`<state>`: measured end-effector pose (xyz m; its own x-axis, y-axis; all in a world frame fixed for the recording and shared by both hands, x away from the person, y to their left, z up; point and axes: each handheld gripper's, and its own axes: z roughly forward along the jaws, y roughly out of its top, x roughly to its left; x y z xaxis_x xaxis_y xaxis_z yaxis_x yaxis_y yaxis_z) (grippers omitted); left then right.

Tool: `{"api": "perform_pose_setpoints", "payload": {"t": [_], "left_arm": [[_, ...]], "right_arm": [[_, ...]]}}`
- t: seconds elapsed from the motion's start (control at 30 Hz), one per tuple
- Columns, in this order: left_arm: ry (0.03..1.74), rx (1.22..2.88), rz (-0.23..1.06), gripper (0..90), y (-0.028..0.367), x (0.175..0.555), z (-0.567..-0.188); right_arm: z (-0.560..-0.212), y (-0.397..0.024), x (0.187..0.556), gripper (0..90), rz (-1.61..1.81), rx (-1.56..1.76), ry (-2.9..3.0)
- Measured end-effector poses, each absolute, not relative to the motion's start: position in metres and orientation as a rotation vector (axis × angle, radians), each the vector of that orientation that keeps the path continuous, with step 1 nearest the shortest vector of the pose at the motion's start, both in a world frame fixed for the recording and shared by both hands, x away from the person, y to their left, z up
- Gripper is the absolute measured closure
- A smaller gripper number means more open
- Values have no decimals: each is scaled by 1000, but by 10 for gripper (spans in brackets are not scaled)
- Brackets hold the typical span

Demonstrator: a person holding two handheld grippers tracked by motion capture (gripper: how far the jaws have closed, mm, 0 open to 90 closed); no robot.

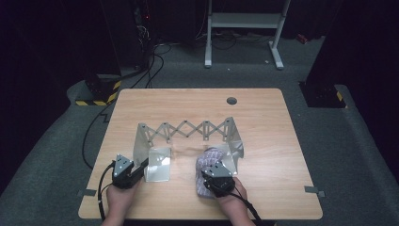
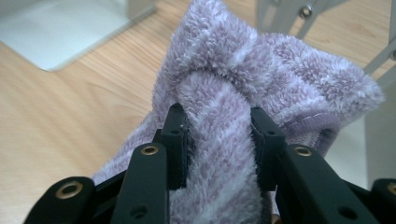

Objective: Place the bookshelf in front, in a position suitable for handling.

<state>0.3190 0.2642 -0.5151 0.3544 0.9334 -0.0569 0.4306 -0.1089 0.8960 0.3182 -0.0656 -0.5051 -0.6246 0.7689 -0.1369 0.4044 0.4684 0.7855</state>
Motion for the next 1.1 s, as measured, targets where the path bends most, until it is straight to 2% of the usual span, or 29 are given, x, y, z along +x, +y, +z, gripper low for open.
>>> {"api": "perform_pose_setpoints", "payload": {"t": [0.1,0.3,0.5,0.83,1.1], "left_arm": [[1234,1700,687,650,265,321,-515],[1239,1696,689,654,266,325,-516],[1267,1675,708,753,269,327,-515],[1264,1666,684,786,270,326,-515],[1222,1687,644,795,263,323,-515]], "right_arm": [[-501,-63,307,652,1075,947,2227],[-497,-55,295,652,1146,906,2219],[-489,-51,292,652,1198,887,2193],[-488,-54,297,652,1202,910,2168],[-485,-75,308,653,1189,1001,2085]]}}
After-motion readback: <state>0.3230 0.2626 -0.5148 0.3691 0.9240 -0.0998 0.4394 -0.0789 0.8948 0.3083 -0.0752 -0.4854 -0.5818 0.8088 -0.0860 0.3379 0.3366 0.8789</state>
